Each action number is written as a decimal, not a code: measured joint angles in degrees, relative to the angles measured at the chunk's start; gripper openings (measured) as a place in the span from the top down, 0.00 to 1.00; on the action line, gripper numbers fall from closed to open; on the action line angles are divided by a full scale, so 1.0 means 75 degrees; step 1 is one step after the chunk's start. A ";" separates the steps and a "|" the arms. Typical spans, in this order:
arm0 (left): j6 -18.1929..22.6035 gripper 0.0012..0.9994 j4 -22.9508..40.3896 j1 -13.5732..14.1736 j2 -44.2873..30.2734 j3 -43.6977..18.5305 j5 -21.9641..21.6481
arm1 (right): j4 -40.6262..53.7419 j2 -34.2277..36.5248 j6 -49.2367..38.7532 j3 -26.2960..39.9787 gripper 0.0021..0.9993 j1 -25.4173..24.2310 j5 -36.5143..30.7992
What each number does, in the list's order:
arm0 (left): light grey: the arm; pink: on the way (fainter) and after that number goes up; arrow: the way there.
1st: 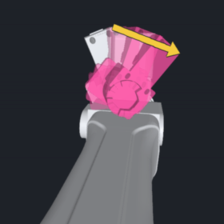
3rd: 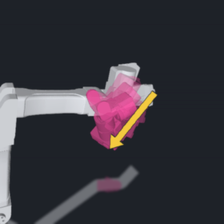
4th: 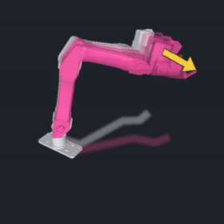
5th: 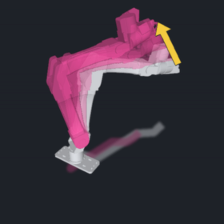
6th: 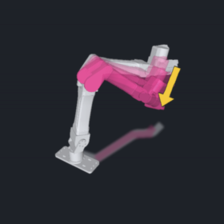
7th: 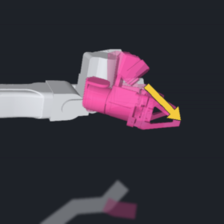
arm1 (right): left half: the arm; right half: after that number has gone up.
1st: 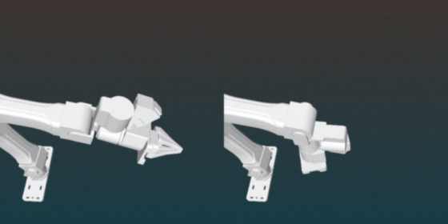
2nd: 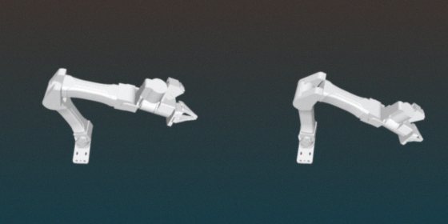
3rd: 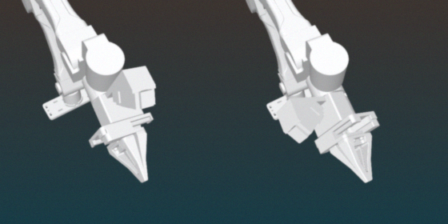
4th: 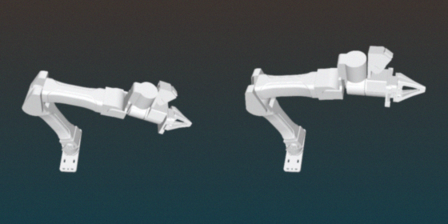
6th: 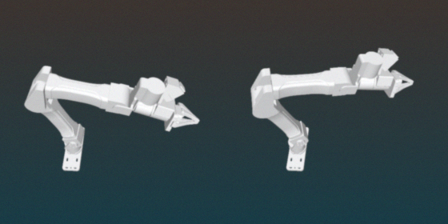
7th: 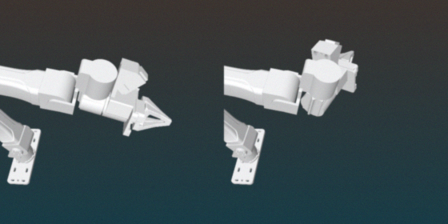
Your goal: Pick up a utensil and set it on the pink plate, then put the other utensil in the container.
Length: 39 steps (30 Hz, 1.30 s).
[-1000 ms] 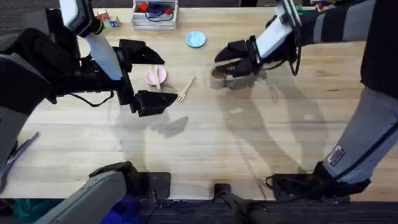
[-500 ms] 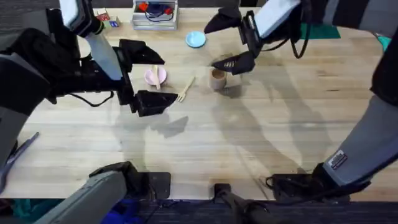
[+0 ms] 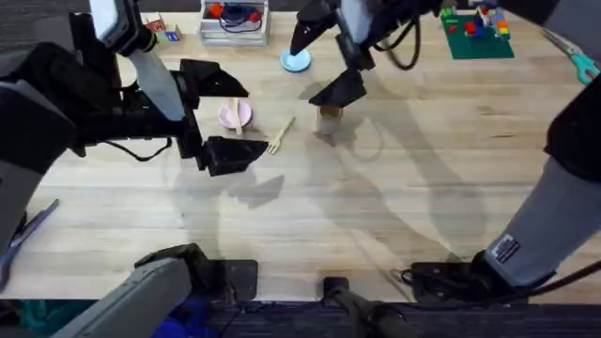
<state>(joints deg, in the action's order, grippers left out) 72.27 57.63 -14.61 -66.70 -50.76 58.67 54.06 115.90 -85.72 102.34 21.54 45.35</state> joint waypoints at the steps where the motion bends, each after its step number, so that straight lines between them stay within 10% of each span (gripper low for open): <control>1: 0.0000 0.01 -0.0003 0.0000 0.0000 0.0000 0.0000 | 0.0024 0.0000 -0.0002 0.0053 0.01 0.0111 -0.0433; 11: 0.0000 0.01 0.0000 0.0000 0.0000 0.0000 0.0000 | 0.0889 0.0000 -0.0005 0.0091 0.00 0.0685 -0.2481; 39: 0.0000 0.01 -0.0001 0.0000 0.0000 0.0000 0.0000 | 0.0784 0.0871 -0.0005 0.0793 0.01 0.1376 -0.2739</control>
<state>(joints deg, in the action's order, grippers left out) 72.27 57.62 -14.61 -66.70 -50.76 58.67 59.94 122.43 -85.76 108.29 31.86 24.81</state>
